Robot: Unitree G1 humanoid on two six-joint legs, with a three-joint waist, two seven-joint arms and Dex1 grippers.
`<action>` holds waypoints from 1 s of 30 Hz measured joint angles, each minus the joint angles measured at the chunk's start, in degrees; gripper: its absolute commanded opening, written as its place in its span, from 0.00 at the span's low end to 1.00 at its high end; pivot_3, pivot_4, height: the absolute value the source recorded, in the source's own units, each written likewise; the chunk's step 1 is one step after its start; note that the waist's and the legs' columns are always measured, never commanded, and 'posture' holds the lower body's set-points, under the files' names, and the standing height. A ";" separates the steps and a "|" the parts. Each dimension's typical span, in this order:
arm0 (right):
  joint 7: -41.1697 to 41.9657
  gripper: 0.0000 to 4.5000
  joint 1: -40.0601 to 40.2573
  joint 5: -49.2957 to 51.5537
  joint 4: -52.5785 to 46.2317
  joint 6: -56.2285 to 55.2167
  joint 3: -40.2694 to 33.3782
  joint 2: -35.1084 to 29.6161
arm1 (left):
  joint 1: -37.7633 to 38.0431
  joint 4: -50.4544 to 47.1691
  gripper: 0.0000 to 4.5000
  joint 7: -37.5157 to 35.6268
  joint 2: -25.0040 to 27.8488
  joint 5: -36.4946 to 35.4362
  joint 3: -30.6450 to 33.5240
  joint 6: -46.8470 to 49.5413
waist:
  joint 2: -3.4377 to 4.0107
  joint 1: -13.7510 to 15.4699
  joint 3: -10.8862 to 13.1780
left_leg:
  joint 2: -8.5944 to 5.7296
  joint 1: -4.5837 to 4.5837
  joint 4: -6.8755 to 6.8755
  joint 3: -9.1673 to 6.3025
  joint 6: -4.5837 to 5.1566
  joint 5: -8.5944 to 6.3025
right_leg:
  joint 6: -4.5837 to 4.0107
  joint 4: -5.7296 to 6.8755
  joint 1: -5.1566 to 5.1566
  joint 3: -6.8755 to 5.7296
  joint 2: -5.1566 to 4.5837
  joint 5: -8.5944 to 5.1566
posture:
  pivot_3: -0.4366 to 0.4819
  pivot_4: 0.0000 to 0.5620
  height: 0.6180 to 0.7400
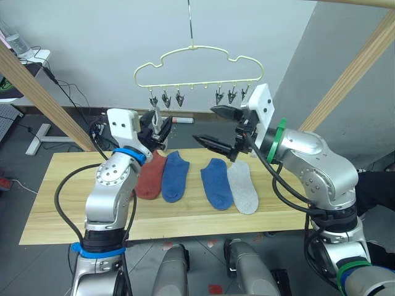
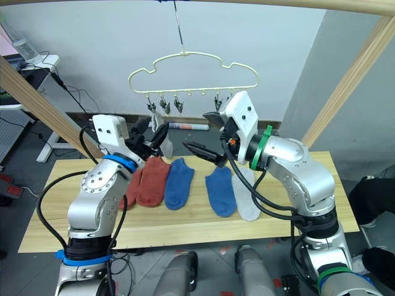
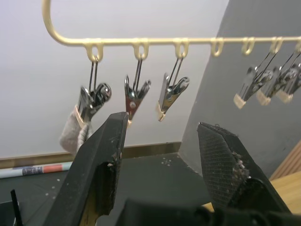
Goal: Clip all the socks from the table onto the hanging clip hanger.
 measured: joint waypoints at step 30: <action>-3.39 0.99 -0.51 2.86 -1.38 0.97 0.51 -0.24 | -8.74 15.75 0.59 1.79 -2.48 2.72 0.14 -9.96 | -0.01 -0.11 0.00 | 0.00 0.00 0.02 -0.03 0.00 0.00 | -0.01 0.04 0.00 -0.04 0.01 0.01 | 0.41 0.45 1.00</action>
